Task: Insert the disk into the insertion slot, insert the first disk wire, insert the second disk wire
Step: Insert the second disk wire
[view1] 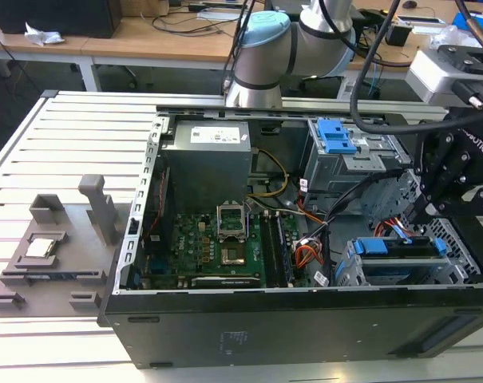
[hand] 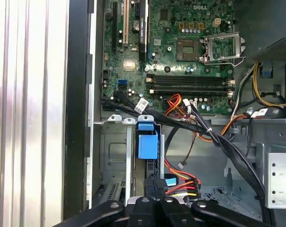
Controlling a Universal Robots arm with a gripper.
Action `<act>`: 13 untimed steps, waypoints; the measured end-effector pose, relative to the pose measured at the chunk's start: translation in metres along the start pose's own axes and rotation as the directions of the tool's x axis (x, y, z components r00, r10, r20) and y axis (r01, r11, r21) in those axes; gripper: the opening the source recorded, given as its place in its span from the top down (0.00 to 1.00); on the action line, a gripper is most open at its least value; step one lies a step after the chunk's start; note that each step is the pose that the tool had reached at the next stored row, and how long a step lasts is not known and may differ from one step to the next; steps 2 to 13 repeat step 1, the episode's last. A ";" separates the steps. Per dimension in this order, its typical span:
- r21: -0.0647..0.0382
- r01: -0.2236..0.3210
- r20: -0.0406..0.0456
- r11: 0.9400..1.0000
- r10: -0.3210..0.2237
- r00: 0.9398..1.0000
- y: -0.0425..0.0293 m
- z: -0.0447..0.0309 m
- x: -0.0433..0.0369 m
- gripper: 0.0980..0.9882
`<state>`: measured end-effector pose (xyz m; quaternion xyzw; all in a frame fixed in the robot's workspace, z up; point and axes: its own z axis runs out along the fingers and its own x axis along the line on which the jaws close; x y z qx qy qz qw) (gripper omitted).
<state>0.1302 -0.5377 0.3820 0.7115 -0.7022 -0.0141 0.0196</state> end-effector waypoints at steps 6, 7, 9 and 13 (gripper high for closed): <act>0.000 0.000 0.000 1.000 0.000 1.000 0.0000 0.0000 0.0000 0.99; 0.000 0.000 0.000 1.000 0.000 1.000 0.0000 0.0000 0.0000 0.99; 0.000 0.000 0.000 1.000 0.000 1.000 0.0000 0.0000 0.0000 0.99; 0.000 0.000 0.000 1.000 0.000 1.000 0.0000 0.0000 0.0000 0.99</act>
